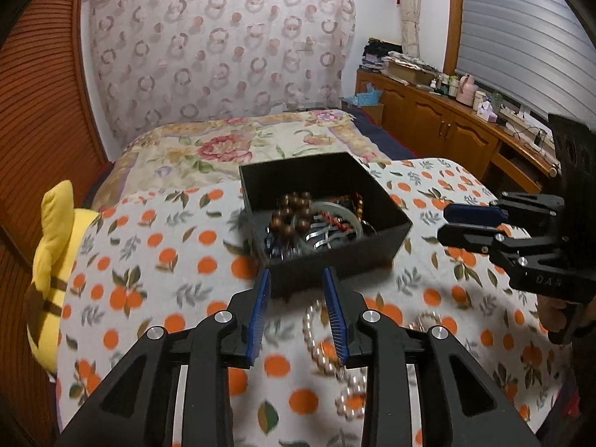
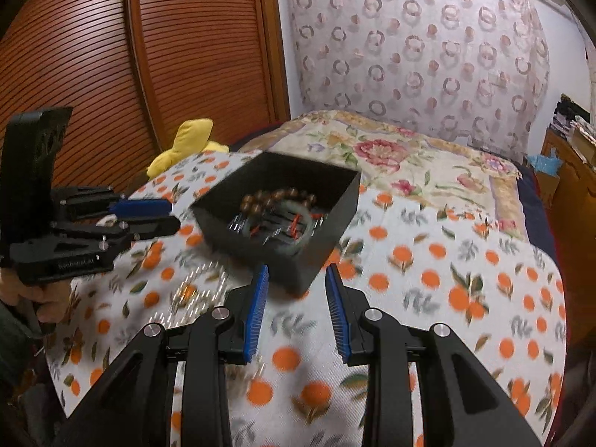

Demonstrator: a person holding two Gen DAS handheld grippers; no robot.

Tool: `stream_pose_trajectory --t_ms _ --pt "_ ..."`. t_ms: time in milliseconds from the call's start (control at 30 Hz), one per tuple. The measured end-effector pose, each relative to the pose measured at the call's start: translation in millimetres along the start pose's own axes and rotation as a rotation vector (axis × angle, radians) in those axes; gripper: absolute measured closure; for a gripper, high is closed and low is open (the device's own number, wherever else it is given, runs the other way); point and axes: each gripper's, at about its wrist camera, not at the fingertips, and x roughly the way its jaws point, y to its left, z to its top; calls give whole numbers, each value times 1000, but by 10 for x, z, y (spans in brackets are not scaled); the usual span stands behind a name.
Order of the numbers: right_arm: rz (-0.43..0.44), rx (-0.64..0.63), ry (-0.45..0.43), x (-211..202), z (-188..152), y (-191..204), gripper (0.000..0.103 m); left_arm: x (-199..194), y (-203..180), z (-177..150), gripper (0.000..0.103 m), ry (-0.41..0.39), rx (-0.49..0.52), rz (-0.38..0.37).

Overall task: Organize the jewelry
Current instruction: 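Open both tools over the box and move them back to the pearl pile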

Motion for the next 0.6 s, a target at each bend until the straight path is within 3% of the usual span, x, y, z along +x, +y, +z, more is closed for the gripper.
stream_pose_trajectory --t_ms 300,600 --pt "9 -42 75 -1 -356 318 69 -116 -49 -353 61 21 -5 0" --pt "7 -79 122 56 -525 563 73 -174 -114 -632 58 48 7 -15"
